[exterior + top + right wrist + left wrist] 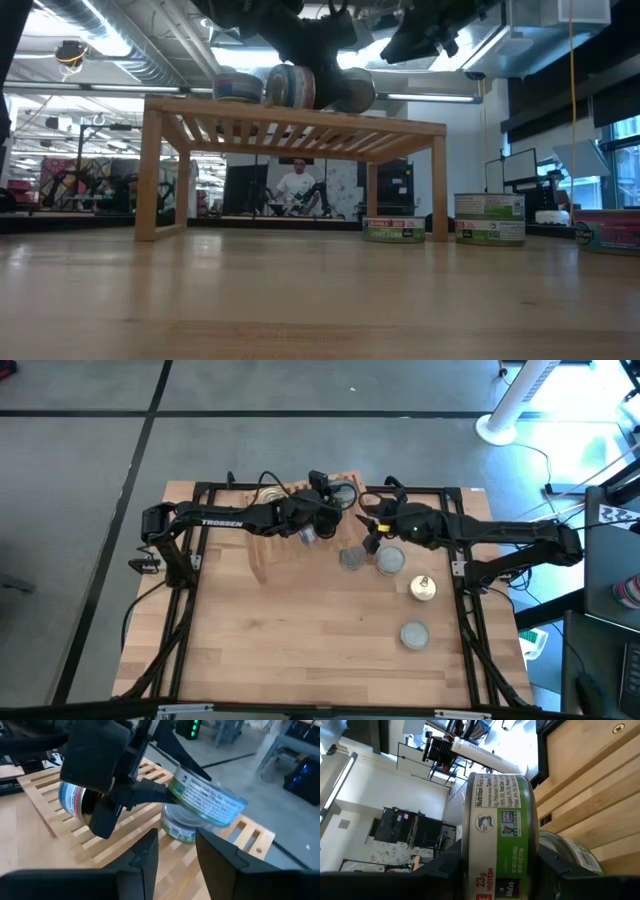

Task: Stack canned seafood by type on shelf
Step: Stack the green tuna can on top of the green tuna can on the shelf

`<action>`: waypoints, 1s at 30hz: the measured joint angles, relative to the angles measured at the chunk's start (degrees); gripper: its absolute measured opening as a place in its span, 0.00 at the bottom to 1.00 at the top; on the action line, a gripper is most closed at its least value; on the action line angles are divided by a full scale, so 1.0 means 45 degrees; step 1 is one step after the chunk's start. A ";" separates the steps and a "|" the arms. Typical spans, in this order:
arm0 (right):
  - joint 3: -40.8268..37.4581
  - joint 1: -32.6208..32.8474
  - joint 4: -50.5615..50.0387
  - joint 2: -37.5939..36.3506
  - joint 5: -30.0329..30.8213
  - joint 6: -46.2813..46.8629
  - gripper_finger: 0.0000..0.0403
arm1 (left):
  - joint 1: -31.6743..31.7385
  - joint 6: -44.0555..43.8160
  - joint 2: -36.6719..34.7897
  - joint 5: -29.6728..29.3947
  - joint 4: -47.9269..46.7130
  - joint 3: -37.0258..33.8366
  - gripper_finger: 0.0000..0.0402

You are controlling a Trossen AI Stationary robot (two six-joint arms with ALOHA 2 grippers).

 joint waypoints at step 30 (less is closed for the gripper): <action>0.0015 -0.1885 0.2167 0.1186 -0.0465 -0.1911 0.33 | -0.0498 0.2036 -0.0097 -0.0883 -0.0003 0.0019 0.37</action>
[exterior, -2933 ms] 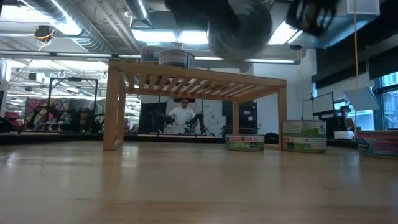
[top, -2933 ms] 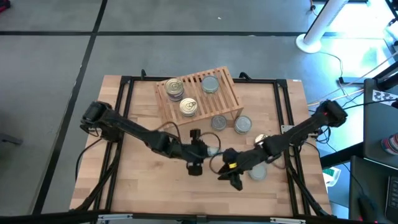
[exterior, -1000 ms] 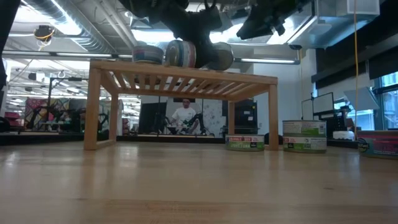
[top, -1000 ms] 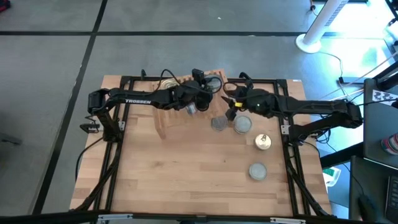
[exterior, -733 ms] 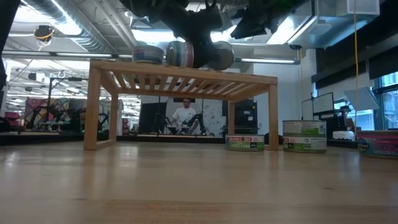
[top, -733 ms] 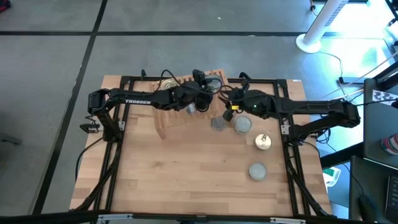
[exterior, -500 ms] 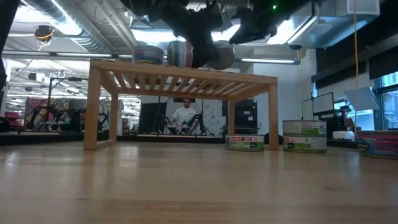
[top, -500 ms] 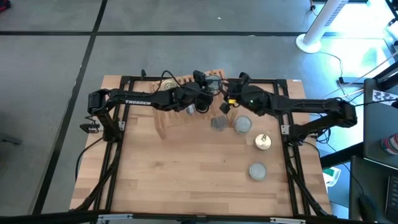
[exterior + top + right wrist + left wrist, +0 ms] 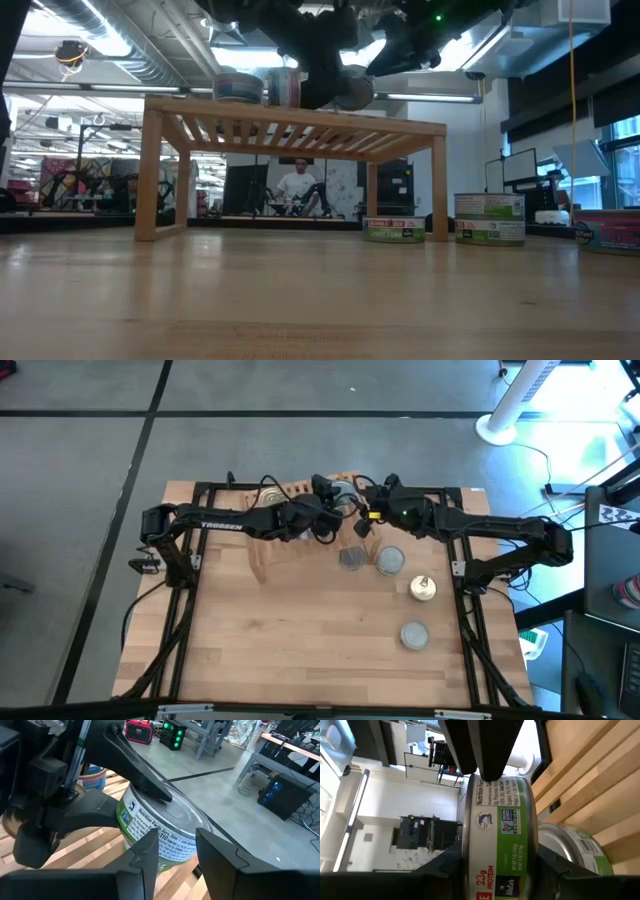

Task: Stack canned seafood by type on shelf
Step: Stack the green tuna can on top of the green tuna can on the shelf

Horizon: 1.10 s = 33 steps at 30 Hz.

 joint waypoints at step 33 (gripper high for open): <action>-0.0024 0.0000 -0.0062 -0.0010 -0.1815 -0.0699 0.33 | -0.0450 -0.0190 -0.0311 -0.1567 -0.1591 0.0024 0.39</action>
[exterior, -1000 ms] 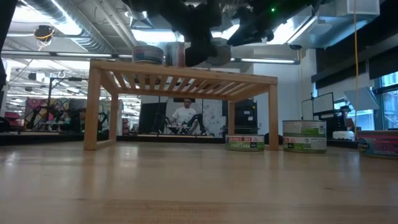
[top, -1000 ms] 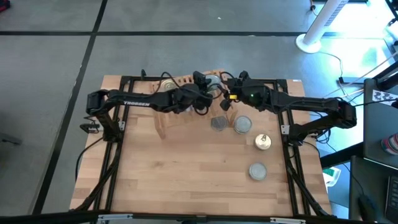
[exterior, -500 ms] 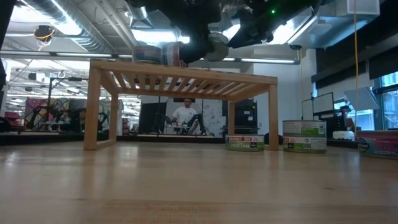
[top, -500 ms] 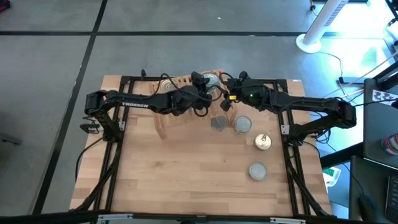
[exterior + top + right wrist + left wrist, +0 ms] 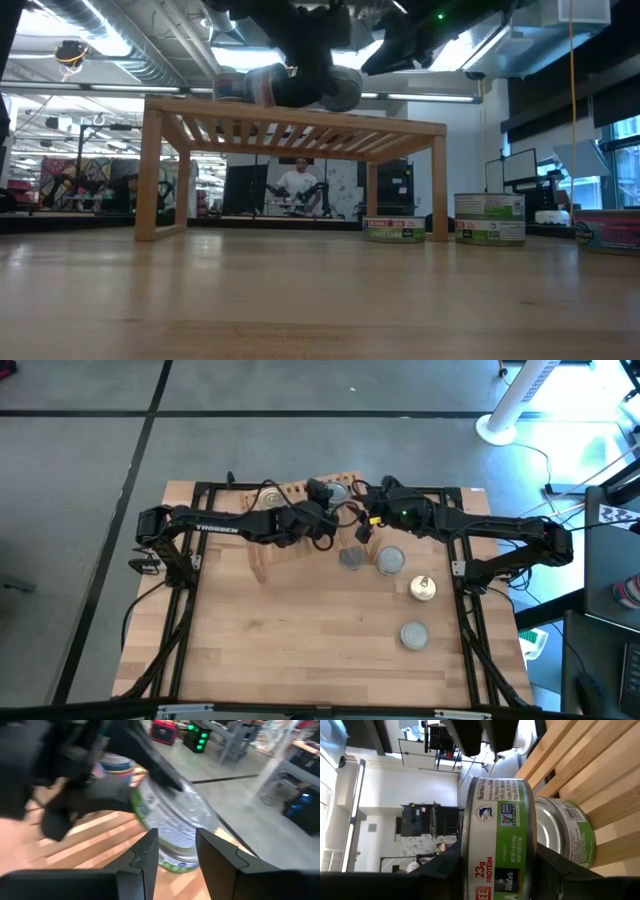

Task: Stack canned seafood by type on shelf
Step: Stack the green tuna can on top of the green tuna can on the shelf

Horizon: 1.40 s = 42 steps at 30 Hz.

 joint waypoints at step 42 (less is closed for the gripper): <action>0.0005 0.0000 0.1674 0.1224 0.0813 -0.0024 0.33 | 0.0664 -0.1278 0.0024 0.1122 -0.0724 -0.0019 0.40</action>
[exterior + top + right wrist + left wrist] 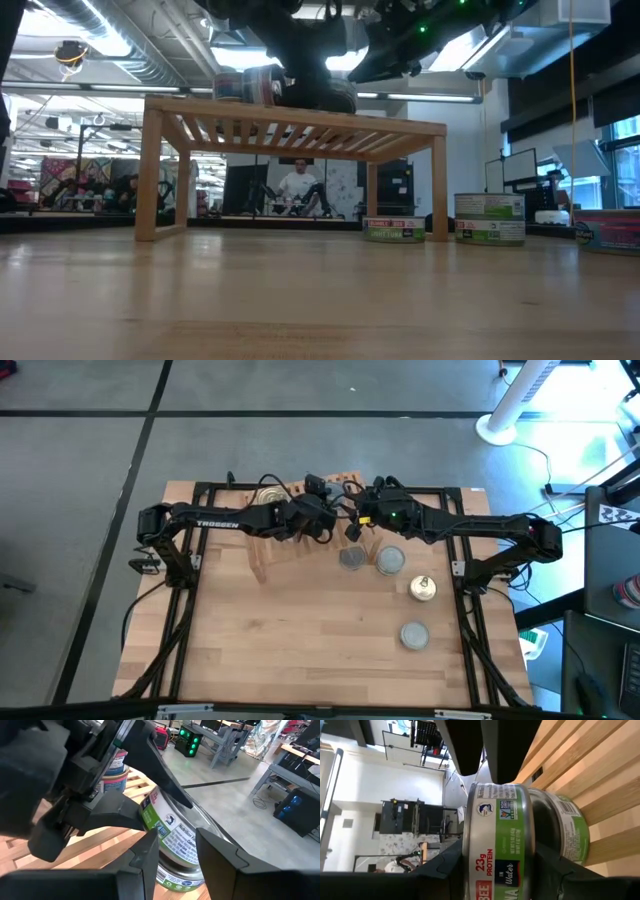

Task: Stack canned seafood by type on shelf
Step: Stack the green tuna can on top of the green tuna can on the shelf

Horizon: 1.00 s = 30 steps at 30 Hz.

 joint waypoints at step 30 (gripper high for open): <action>0.0000 0.0000 0.0001 0.0000 -0.0476 -0.0003 0.33 | 0.0015 0.0053 0.0000 0.0044 0.0002 -0.0004 0.59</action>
